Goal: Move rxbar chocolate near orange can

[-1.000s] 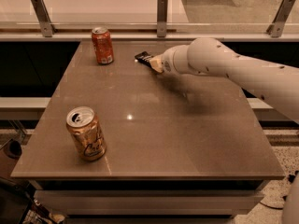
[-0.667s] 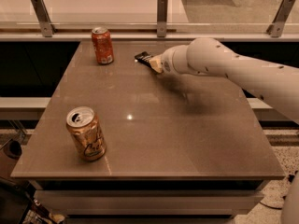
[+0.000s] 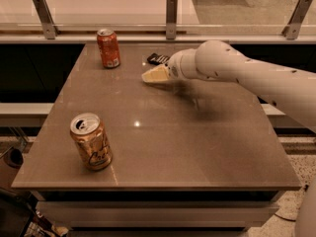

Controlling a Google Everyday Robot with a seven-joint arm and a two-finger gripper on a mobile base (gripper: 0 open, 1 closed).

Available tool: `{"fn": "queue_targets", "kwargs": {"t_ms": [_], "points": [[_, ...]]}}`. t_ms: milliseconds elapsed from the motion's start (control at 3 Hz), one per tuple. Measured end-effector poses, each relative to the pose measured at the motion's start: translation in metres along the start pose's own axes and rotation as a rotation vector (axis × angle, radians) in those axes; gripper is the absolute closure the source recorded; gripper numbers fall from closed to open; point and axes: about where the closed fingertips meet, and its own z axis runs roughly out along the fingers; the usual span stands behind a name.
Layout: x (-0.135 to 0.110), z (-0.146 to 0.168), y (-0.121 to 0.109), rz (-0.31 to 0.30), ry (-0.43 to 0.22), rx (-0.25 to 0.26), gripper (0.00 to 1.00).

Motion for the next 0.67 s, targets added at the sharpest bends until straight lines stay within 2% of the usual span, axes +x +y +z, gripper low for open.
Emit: {"fn": "queue_targets", "kwargs": {"t_ms": [667], "points": [[-0.0046,-0.0039,-0.0022,-0.012,-0.036,-0.010,0.00]]}}
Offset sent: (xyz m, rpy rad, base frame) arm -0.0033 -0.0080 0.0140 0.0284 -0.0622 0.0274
